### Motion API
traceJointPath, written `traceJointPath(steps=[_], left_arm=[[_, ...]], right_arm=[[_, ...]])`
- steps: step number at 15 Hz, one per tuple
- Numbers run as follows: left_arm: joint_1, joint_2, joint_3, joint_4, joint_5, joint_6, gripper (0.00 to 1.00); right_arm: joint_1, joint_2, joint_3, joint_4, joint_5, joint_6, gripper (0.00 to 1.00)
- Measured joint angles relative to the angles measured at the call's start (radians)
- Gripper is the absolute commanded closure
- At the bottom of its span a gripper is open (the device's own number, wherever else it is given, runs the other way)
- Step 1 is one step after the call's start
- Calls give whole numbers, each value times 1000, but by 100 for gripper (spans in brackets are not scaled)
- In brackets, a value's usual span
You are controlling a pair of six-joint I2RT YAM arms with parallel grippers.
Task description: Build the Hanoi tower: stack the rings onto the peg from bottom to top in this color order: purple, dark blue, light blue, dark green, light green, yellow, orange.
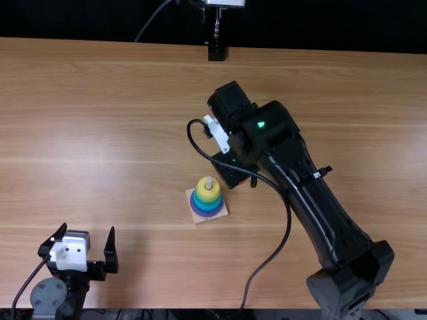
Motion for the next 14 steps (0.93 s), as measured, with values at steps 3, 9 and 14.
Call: traceJointPath(steps=[3,9,14], left_arm=[[0,0,0,0,0,1,0],[0,0,0,0,0,0,0],[0,0,0,0,0,0,0]], right_arm=[[42,0,72,-2,0,0,100],[60,0,113,-16,0,0,100],[85,0,113,-10,0,1,100]])
